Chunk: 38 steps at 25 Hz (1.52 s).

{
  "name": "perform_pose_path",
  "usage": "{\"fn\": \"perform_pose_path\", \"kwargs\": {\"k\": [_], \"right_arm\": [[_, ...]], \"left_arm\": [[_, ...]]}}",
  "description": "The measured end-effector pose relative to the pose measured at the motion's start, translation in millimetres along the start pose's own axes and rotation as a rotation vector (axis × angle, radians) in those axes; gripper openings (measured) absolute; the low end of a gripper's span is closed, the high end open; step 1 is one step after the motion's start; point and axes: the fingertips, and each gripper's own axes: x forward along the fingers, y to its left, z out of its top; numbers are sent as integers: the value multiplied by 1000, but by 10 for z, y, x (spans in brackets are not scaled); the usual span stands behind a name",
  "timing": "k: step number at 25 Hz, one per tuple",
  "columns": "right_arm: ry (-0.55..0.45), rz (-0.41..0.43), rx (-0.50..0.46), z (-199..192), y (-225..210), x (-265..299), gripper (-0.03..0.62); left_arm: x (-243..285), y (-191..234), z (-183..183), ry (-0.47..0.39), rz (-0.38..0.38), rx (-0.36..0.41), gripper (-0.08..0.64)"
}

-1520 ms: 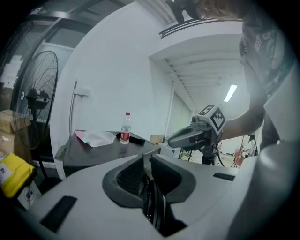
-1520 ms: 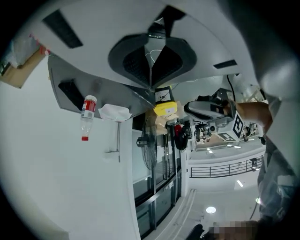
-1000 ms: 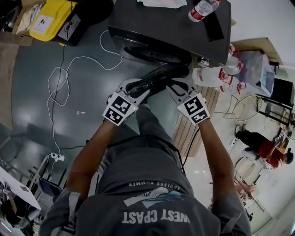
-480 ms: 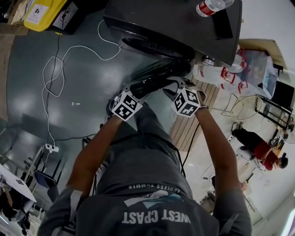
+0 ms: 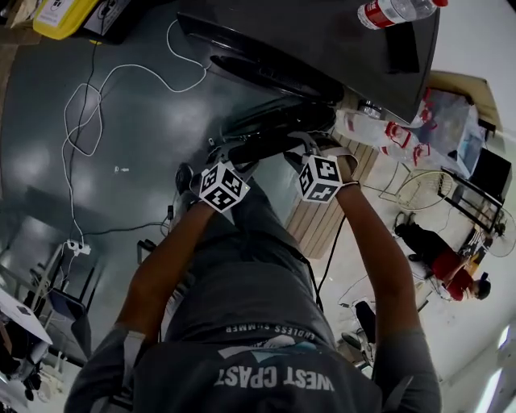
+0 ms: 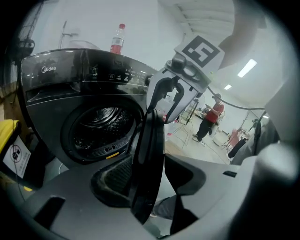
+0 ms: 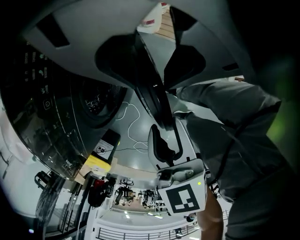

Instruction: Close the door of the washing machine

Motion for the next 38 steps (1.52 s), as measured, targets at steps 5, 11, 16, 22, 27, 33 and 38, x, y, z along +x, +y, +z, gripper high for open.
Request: {"fn": "perform_pose_path", "kwargs": {"k": [5,11,16,22,27,33,38], "right_arm": [[-13,-49,9,6,-30,26,164],[-4,-133,32,49,-200,45,163],[4,-227,89,113,-448,92,161],[11,-322,158,164,-728,115,161],[2,-388,216,173,-943,132,163],[-9,-460,302,188,-1160,121,166],[-7,-519,362,165,-1334,125,169]], "left_arm": [[49,90,7,-1,54,31,218],[26,311,110,-32,118,54,218],[14,612,213,-53,172,49,207],[14,941,382,-61,216,87,201],[50,1174,528,-70,249,129,201],[52,1395,677,-81,301,171,201],[97,1562,794,-85,345,175,195]]}}
